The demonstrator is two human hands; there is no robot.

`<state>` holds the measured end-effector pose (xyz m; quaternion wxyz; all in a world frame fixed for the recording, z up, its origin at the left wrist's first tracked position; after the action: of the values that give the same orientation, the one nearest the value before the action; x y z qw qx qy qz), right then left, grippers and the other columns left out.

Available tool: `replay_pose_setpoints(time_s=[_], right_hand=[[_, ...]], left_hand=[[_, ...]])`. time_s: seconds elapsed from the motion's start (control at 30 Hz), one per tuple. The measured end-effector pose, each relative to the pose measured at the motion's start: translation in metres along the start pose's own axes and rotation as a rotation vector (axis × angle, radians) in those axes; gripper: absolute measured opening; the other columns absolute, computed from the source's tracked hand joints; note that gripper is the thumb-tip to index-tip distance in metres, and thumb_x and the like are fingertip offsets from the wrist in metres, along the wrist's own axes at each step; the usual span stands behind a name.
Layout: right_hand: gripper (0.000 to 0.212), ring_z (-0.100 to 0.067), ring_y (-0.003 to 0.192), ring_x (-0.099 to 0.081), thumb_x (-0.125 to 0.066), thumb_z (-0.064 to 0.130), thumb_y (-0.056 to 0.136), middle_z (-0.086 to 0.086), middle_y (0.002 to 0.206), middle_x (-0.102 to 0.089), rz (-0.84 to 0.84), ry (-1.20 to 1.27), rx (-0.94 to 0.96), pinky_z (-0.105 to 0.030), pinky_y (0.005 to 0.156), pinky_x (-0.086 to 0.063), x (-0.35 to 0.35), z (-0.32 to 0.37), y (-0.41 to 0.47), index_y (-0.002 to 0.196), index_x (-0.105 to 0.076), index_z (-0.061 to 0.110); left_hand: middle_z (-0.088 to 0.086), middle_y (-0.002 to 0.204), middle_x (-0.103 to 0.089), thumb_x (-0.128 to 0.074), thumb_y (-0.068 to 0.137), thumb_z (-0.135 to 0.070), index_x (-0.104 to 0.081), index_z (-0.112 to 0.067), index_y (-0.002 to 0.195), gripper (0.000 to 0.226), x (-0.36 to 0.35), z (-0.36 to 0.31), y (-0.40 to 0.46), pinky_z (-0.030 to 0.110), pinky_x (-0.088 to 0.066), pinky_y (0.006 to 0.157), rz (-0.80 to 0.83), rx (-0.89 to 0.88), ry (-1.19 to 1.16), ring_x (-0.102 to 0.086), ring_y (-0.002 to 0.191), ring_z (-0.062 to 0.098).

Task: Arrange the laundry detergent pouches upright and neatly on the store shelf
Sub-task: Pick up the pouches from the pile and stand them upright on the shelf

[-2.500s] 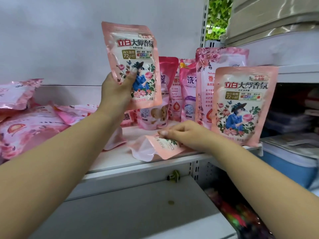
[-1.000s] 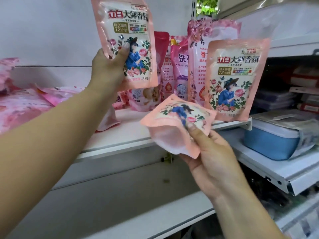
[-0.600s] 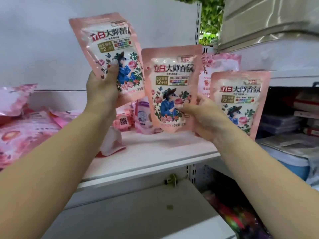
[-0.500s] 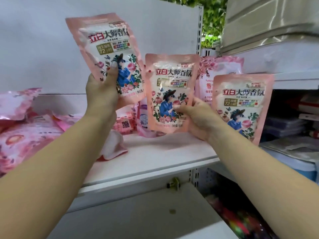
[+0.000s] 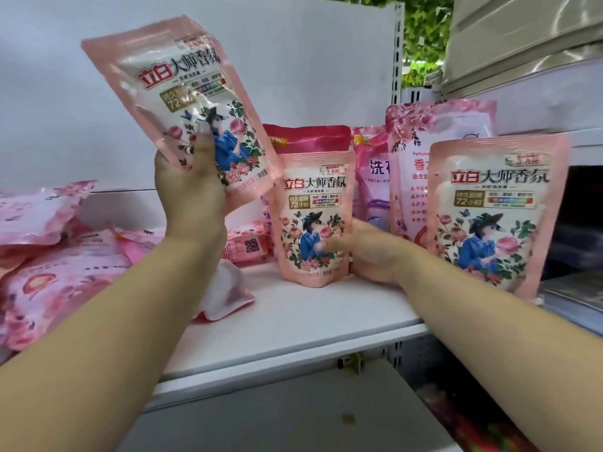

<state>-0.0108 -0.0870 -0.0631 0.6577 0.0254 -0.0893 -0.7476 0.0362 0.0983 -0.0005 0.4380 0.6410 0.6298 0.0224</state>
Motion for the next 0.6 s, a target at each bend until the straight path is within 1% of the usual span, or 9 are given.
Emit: replay_pose_setpoints(time_s=[0.1,0.2,0.23,0.33,0.4,0.43,0.5,0.53,0.6], right_hand=[[0.038,-0.018,0.099,-0.062,-0.064,-0.009,0.076,0.0,0.1,-0.068,-0.005,-0.031,0.009,-0.036,0.092,-0.046,0.002,-0.003,0.001,0.099,-0.057,0.021],[0.05,-0.022,0.112,-0.057,-0.068,-0.008,0.074,-0.005,0.115,-0.064,-0.081,-0.085,0.038,-0.04,0.102,-0.042,0.0,-0.005,0.01,0.115,-0.051,0.016],[0.061,-0.023,0.116,-0.055,-0.071,-0.004,0.073,-0.006,0.121,-0.061,-0.112,-0.107,0.033,-0.043,0.104,-0.04,0.0,-0.006,0.011,0.125,-0.044,0.014],[0.083,-0.024,0.122,-0.048,-0.077,0.017,0.072,-0.004,0.131,-0.052,-0.294,-0.317,0.035,-0.047,0.106,-0.037,0.003,-0.007,0.009,0.137,-0.024,0.017],[0.077,-0.023,0.114,-0.053,-0.073,0.023,0.077,-0.002,0.126,-0.053,-0.429,-0.312,0.098,-0.042,0.096,-0.045,0.005,0.0,-0.001,0.137,-0.024,0.019],[0.065,-0.022,0.108,-0.056,-0.069,0.026,0.08,-0.002,0.119,-0.055,-0.49,-0.25,0.168,-0.039,0.089,-0.049,0.006,0.004,-0.008,0.133,-0.03,0.018],[0.03,-0.021,0.1,-0.06,-0.057,0.029,0.089,-0.004,0.106,-0.059,-0.554,-0.112,0.402,-0.037,0.087,-0.051,0.005,0.012,-0.021,0.114,-0.047,0.017],[0.02,-0.02,0.095,-0.06,-0.051,0.031,0.092,-0.005,0.1,-0.06,-0.516,-0.048,0.486,-0.034,0.085,-0.051,0.002,0.016,-0.027,0.105,-0.051,0.015],[0.031,-0.018,0.083,-0.06,-0.044,0.037,0.091,-0.009,0.091,-0.06,-0.32,0.03,0.52,-0.025,0.075,-0.052,-0.008,0.017,-0.031,0.1,-0.054,0.008]], left_hand=[[-0.005,0.1,-0.069,-0.056,0.091,-0.033,-0.053,-0.027,0.1,0.011,-0.001,0.0,-0.002,0.052,-0.057,0.07,0.049,0.014,0.014,-0.069,0.091,0.016],[-0.011,0.088,-0.069,-0.055,0.092,-0.031,-0.053,-0.027,0.096,0.006,-0.004,0.0,-0.007,0.05,-0.058,0.061,0.146,-0.007,0.035,-0.07,0.083,0.009],[-0.013,0.086,-0.068,-0.055,0.091,-0.031,-0.053,-0.028,0.095,0.005,-0.005,0.001,-0.008,0.048,-0.058,0.06,0.18,-0.023,0.065,-0.07,0.081,0.006],[-0.014,0.085,-0.067,-0.057,0.09,-0.031,-0.056,-0.028,0.094,0.005,-0.01,0.001,-0.016,0.041,-0.057,0.073,0.271,-0.077,0.159,-0.068,0.083,0.004],[-0.013,0.083,-0.069,-0.056,0.09,-0.029,-0.058,-0.027,0.093,0.003,-0.013,0.005,-0.019,0.032,-0.057,0.074,0.315,-0.082,0.175,-0.068,0.081,0.004],[-0.013,0.08,-0.07,-0.055,0.091,-0.028,-0.058,-0.027,0.091,0.003,-0.013,0.008,-0.02,0.029,-0.058,0.07,0.328,-0.061,0.171,-0.069,0.079,0.005],[-0.013,0.075,-0.071,-0.053,0.091,-0.029,-0.058,-0.027,0.09,0.005,-0.016,0.012,-0.023,0.027,-0.058,0.06,0.345,0.008,0.161,-0.07,0.073,0.005],[-0.014,0.073,-0.071,-0.052,0.092,-0.029,-0.058,-0.027,0.09,0.007,-0.017,0.014,-0.025,0.027,-0.058,0.058,0.359,0.041,0.161,-0.07,0.071,0.006],[-0.012,0.075,-0.073,-0.051,0.092,-0.028,-0.06,-0.025,0.091,0.01,-0.019,0.021,-0.031,0.027,-0.058,0.058,0.423,0.091,0.165,-0.07,0.072,0.008]])
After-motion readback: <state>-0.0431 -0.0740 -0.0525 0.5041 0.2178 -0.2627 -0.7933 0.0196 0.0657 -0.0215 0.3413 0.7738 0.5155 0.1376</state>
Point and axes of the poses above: each hand's wrist, its own y-axis towards the middle knuckle, its own x-axis out of the back of the hand, z = x × y, the point moved 2 cm from there along y, towards the middle knuckle
